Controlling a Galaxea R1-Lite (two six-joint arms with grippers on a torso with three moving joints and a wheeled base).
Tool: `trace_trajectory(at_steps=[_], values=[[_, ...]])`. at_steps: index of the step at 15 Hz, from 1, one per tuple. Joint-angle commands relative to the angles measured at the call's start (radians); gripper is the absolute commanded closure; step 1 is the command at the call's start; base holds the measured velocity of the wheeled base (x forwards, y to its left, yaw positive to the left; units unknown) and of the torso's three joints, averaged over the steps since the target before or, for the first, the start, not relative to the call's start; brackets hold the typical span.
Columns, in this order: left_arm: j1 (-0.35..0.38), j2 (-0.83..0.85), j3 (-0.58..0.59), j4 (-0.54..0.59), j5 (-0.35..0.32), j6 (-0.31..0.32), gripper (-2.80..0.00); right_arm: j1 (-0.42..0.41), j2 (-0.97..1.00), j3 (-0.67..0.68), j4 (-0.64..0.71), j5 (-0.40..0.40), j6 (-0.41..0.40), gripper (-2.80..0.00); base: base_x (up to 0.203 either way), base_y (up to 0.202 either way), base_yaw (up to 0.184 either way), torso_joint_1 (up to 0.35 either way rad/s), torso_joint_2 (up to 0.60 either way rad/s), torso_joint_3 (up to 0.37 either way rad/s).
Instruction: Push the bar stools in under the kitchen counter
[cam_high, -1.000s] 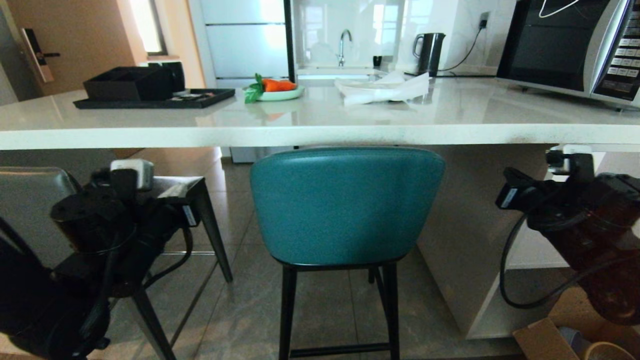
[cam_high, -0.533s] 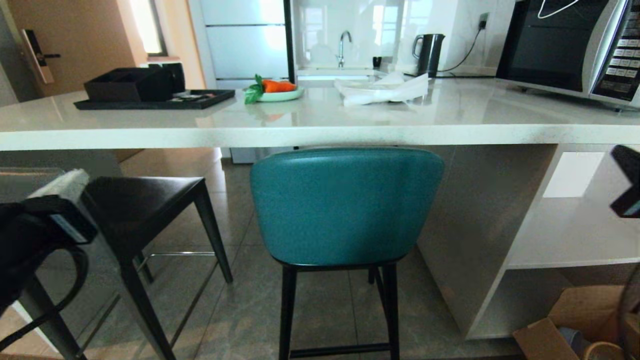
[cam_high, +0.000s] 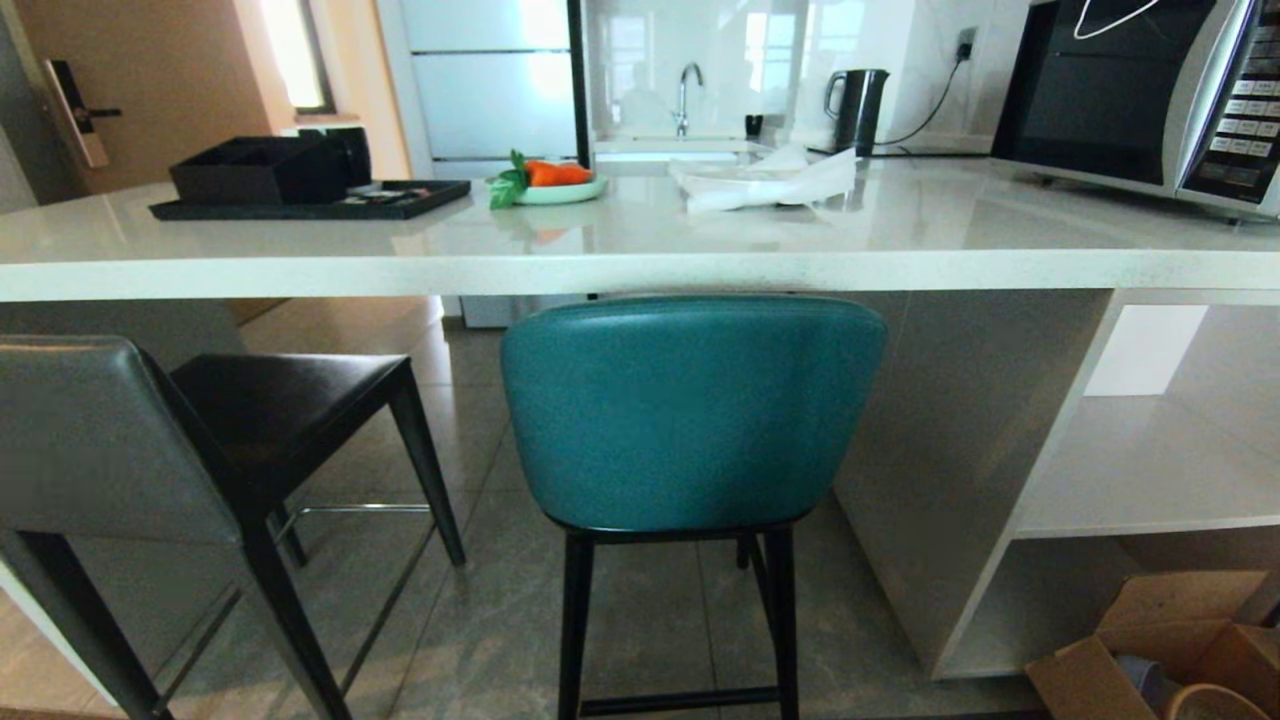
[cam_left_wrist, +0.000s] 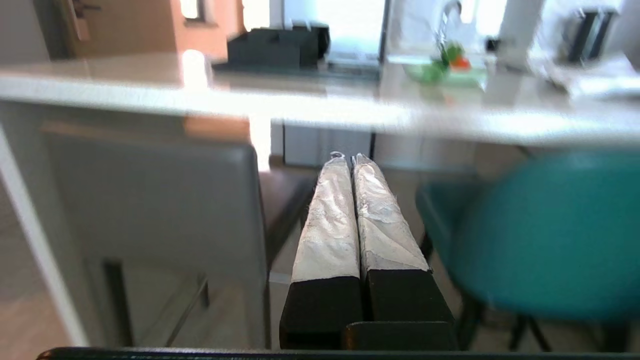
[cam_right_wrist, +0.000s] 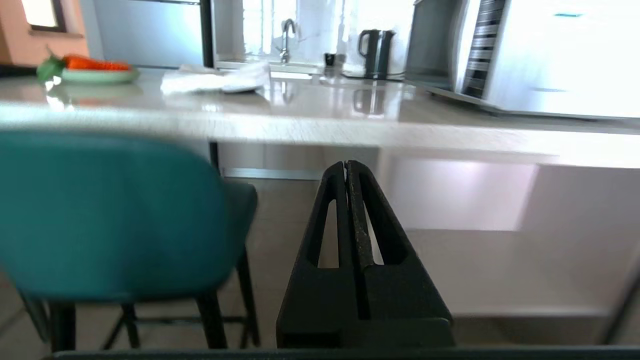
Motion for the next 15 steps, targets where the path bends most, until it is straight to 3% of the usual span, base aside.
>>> trace_trajectory(at_steps=[1, 3, 5, 7, 9, 11, 15], values=[[0.031, -0.259, 0.021, 0.187, -0.040, 0.004, 0.00, -0.009, -0.270, -0.010, 0.195, 0.009, -0.018, 0.00, 0.000, 0.000, 0.000, 0.000, 0.00, 0.000], [0.041, -0.368, 0.132, 0.265, -0.069, 0.023, 0.00, -0.010, -0.382, 0.023, 0.325, 0.017, -0.038, 0.00, 0.000, 0.000, 0.000, 0.000, 0.00, 0.000], [0.046, -0.373, 0.278, 0.228, -0.077, 0.026, 0.00, -0.010, -0.389, 0.117, 0.349, 0.033, -0.030, 0.00, 0.000, 0.000, 0.000, 0.000, 0.00, 0.000], [0.047, -0.372, 0.432, 0.109, -0.108, 0.046, 0.00, -0.010, -0.388, 0.271, 0.285, 0.062, -0.030, 0.00, 0.000, 0.000, 0.000, 0.000, 0.00, 0.000], [0.047, -0.371, 0.598, 0.003, -0.116, 0.051, 0.00, -0.010, -0.388, 0.517, 0.151, 0.062, -0.027, 0.00, 0.000, 0.000, 0.000, 0.000, 0.00, 0.000], [0.046, -0.371, 0.630, 0.024, -0.162, 0.055, 0.00, -0.009, -0.388, 0.671, 0.097, 0.044, 0.009, 0.00, 0.000, 0.000, 0.000, 0.000, 0.00, 0.000], [0.044, -0.371, 0.629, 0.012, -0.176, 0.060, 0.00, -0.009, -0.387, 0.662, 0.049, 0.049, 0.046, 0.00, 0.000, 0.000, 0.000, 0.000, 0.00, 0.000]])
